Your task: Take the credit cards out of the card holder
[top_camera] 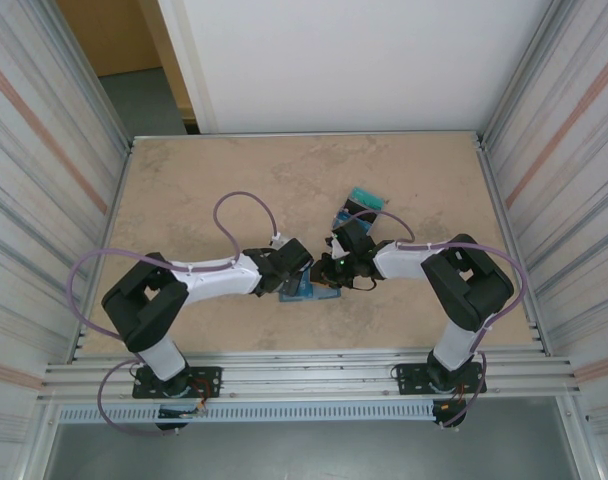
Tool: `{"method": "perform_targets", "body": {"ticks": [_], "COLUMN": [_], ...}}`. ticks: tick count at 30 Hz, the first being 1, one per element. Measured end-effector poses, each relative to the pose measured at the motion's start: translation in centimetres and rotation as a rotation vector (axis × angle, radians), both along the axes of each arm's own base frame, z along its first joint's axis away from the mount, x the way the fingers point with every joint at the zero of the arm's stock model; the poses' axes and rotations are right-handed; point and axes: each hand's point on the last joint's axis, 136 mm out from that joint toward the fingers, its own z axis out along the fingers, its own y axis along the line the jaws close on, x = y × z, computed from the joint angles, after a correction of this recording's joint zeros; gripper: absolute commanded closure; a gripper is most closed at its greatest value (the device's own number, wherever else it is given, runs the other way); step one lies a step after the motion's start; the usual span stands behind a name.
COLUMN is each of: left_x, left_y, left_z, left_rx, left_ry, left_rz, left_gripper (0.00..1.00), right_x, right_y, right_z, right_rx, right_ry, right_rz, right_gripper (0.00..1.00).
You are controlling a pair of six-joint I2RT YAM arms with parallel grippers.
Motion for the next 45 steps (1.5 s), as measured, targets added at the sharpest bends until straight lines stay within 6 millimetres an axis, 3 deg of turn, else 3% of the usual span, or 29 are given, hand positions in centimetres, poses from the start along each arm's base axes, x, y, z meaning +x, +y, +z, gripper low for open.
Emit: {"method": "perform_targets", "body": {"ticks": [13,32,45], "left_x": [-0.1,-0.1,-0.1], "left_y": [-0.1,0.1,0.0], "left_z": [-0.1,-0.3,-0.3], "left_rx": [-0.004,-0.016,-0.021], "left_ry": [0.007,0.015,0.015], "left_rz": [-0.001,0.018,0.021], "left_gripper": [0.01,0.01,0.01], "right_x": [0.3,0.5,0.5], "right_y": [1.1,1.9,2.0], "right_z": [0.2,0.6,0.8], "right_rx": [0.092,0.163,0.168], "right_ry": [0.013,-0.003,-0.011], "right_rz": [-0.007,-0.005,0.001], "right_gripper": [0.77,0.87,0.82]}}
